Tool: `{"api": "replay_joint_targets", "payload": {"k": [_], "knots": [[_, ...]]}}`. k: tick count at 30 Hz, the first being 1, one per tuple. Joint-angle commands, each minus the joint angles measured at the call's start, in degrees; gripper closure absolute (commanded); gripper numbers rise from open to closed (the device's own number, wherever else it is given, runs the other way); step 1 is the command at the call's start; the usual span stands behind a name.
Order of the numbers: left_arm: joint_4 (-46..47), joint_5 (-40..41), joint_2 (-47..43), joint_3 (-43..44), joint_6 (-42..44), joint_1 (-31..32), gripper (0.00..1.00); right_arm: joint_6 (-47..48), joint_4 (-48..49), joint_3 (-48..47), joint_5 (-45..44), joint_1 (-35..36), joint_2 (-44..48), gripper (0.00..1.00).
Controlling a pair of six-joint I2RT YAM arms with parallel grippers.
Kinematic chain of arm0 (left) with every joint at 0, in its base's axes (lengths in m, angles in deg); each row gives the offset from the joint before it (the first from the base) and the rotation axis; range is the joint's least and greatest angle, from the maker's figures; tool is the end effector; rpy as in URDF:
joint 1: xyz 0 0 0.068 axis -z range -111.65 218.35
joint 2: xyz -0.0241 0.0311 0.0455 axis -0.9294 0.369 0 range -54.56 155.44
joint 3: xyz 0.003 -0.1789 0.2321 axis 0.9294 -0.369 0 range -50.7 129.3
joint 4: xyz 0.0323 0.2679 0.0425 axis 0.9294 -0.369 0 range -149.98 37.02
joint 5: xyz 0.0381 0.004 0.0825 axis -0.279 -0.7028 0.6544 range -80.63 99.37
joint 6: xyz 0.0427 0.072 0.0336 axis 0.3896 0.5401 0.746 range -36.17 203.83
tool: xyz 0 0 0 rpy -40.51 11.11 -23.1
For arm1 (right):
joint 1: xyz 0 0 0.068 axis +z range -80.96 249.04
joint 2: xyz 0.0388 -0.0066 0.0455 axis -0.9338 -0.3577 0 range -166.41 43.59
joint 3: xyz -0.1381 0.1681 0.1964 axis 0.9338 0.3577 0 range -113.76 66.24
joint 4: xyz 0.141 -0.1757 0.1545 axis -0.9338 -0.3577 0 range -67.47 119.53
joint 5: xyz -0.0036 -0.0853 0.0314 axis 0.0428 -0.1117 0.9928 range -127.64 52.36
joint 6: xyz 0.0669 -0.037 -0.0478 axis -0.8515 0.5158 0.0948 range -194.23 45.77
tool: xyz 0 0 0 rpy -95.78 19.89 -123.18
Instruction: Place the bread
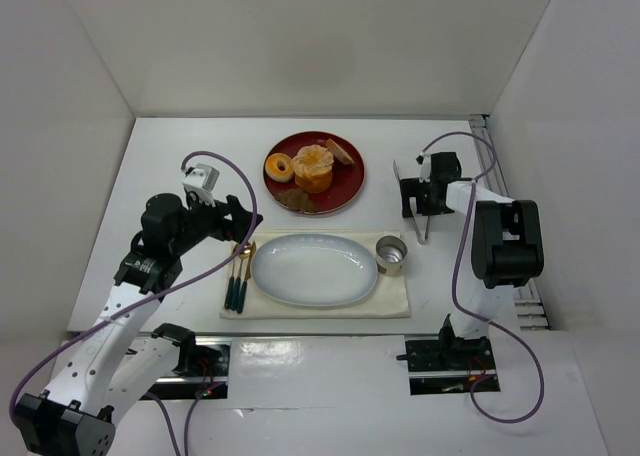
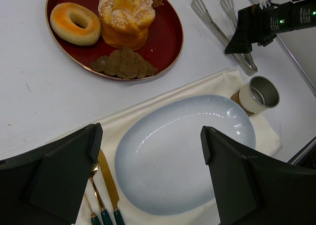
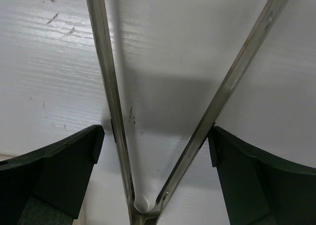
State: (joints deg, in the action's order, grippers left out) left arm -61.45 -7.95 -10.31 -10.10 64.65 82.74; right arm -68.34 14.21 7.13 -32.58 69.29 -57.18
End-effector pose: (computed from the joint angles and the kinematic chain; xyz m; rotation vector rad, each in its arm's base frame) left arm 0.2113 -0.0790 0.3241 0.1471 1.8194 -0.6871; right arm 0.3896 0.0088 0.1377 -0.1704 2.5553 0.0754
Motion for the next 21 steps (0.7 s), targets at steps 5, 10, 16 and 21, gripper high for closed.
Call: {"api": "replay_joint_targets", "payload": {"k": [5,10,16,21], "knots": [[3.0,-1.4,-0.9,0.8,1.7,-0.2,0.0,1.2,-1.5,-2.0,-1.4,0.4,-2.8,0.04],[3.0,-1.4,-0.9,0.8,1.7,-0.2,0.0,1.8,-1.5,-2.0,-1.9,0.4,-3.3,0.19],[2.5,-1.4,-0.9,0.8,1.7,-0.2,0.0,1.8,-2.0,-2.0,-1.4,0.4,-3.8,0.52],[2.5,-1.4,-0.9,0.8,1.7,-0.2,0.0,2.3,-2.5,-2.0,-0.8,0.4,-2.4,0.57]]}}
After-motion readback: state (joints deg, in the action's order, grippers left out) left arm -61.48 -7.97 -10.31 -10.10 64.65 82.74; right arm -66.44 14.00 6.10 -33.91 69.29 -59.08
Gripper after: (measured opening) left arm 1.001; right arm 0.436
